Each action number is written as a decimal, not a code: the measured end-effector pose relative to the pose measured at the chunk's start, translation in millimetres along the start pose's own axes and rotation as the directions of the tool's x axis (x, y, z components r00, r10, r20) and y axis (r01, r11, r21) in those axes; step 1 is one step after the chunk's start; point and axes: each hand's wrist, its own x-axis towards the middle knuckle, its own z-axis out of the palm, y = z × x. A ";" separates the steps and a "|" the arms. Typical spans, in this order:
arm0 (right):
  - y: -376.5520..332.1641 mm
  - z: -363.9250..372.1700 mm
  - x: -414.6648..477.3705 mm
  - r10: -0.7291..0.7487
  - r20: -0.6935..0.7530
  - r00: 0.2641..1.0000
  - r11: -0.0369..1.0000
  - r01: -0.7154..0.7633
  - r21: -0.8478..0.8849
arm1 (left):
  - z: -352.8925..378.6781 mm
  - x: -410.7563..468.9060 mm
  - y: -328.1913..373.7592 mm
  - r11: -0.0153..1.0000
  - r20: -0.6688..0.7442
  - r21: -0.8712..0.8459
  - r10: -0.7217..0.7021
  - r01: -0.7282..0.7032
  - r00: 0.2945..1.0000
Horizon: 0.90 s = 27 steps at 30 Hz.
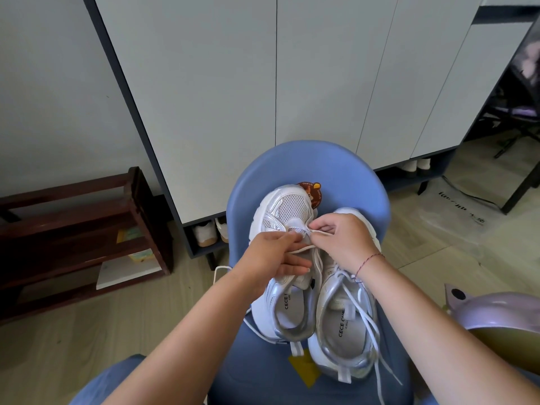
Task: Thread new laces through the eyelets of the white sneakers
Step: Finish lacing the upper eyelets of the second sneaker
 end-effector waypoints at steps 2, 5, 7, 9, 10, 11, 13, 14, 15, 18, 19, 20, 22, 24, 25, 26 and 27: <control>1.5 -2.0 0.6 0.000 0.022 1.000 1.000 0.000 0.027 | 0.5 2.9 -1.2 1.000 -0.021 -0.003 -0.007 0.007 1.000; 3.5 -3.7 2.2 0.000 0.047 0.999 0.997 -0.004 0.074 | 0.5 8.6 -2.4 0.999 -0.046 -0.026 -0.034 0.033 0.998; 3.6 -4.0 2.7 -0.003 0.055 0.999 0.995 -0.002 0.097 | 2.2 11.9 -3.0 0.997 -0.062 -0.054 -0.054 0.050 0.997; 4.1 -3.8 2.7 -0.004 0.063 0.998 0.993 -0.003 0.115 | 5.4 14.5 -4.2 0.995 -0.084 -0.077 -0.065 0.058 0.994; 4.3 -4.0 2.8 -0.004 0.069 0.998 0.992 -0.005 0.123 | 7.2 15.3 -4.7 0.995 -0.100 -0.086 -0.068 0.059 0.993; 4.6 -4.3 3.2 -0.005 0.077 0.997 0.992 -0.005 0.129 | 8.9 15.8 -5.0 0.994 -0.115 -0.093 -0.070 0.060 0.991; 5.1 -4.9 4.3 -0.011 0.090 0.996 0.992 -0.001 0.130 | 10.9 16.5 -5.1 0.993 -0.136 -0.099 -0.072 0.059 0.988; 5.2 -5.1 4.4 -0.015 0.091 0.996 0.992 0.003 0.129 | 11.0 16.5 -4.9 0.993 -0.139 -0.102 -0.072 0.058 0.988; 5.6 -4.8 4.1 -0.017 0.086 0.996 0.992 0.006 0.126 | 10.4 16.2 -4.2 0.993 -0.138 -0.108 -0.072 0.057 0.988; 4.9 -3.2 0.9 -0.024 0.062 0.998 0.994 0.017 0.108 | 5.6 14.6 -1.2 0.988 -0.124 -0.137 -0.083 0.066 0.989; 4.3 -3.0 0.3 -0.023 0.057 0.998 0.994 0.016 0.108 | 3.4 13.9 -0.2 0.987 -0.116 -0.144 -0.086 0.069 0.989; 3.6 -3.3 -0.1 -0.021 0.051 0.998 0.994 0.015 0.108 | 1.1 12.9 0.8 0.986 -0.110 -0.151 -0.089 0.072 0.990; 2.8 -4.1 -0.4 -0.028 0.028 0.999 0.996 0.025 0.084 | -4.7 11.5 3.1 0.984 -0.115 -0.161 -0.090 0.071 0.989; 2.4 -4.7 -0.3 -0.056 0.003 0.998 0.998 0.056 0.008 | -13.5 10.9 6.4 0.987 -0.139 -0.148 -0.077 0.056 0.987; 2.1 -5.2 -0.7 -0.067 -0.003 0.998 0.997 0.067 -0.031 | -19.2 10.7 8.9 0.989 -0.151 -0.143 -0.068 0.046 0.986; 1.4 -5.6 -1.4 -0.070 -0.004 0.998 0.996 0.070 -0.059 | -25.5 10.4 11.5 0.988 -0.161 -0.149 -0.060 0.036 0.985; 1.2 -5.9 -2.0 -0.067 -0.003 0.998 0.995 0.067 -0.077 | -31.4 9.6 14.1 0.985 -0.168 -0.168 -0.058 0.029 0.984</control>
